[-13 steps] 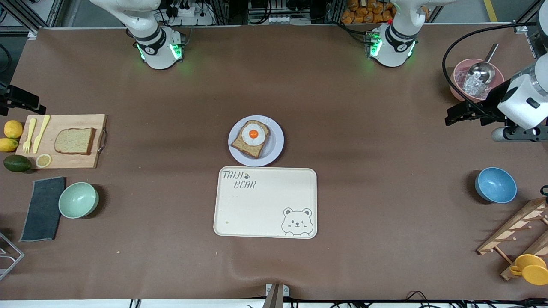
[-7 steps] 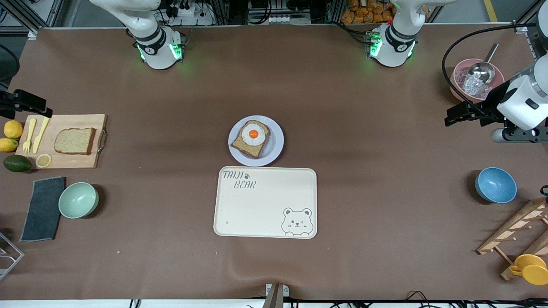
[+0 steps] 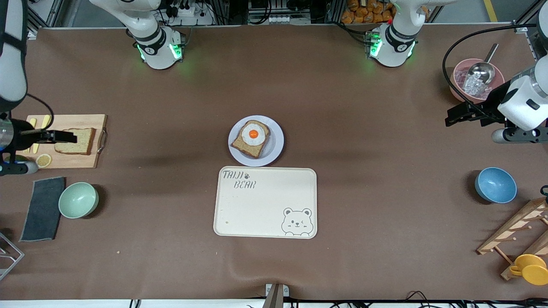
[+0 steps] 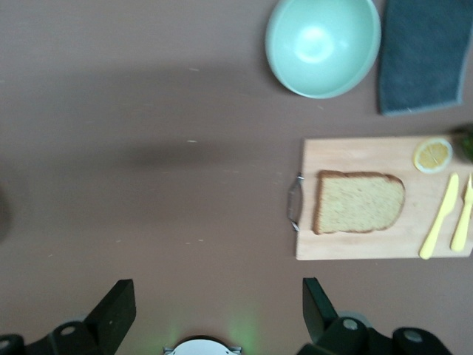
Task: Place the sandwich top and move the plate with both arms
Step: 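Reach the right gripper down to the bread slice on the cutting board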
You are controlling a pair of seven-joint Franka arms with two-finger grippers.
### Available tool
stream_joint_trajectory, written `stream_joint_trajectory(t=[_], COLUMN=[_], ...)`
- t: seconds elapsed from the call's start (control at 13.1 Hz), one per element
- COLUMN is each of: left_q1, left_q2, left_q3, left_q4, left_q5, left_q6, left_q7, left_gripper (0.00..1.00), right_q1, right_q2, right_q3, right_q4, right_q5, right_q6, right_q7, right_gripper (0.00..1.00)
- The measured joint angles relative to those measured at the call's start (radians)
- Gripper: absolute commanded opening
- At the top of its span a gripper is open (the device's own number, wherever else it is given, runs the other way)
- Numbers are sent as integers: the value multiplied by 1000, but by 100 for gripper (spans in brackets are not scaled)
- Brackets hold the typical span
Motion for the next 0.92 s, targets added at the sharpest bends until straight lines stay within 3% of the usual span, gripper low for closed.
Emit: stream_joint_trajectory(t=[0.31, 0.53, 0.92], left_q1=[0, 0, 5], left_q2=[0, 0, 0], left_q3=[0, 1, 3], left_q4=[0, 0, 0], left_q5=[0, 0, 0], left_q6=[0, 0, 0], left_q7=[0, 0, 0], left_gripper=[100, 100, 100], right_q1=[-230, -347, -383], right_q2=[35, 86, 121], right_q3=[-9, -11, -11], right_q4=[-7, -130, -372], right_q5=[-10, -12, -48], right_q6=[27, 220, 578], right_q7=[-213, -365, -383], right_gripper=[100, 100, 100])
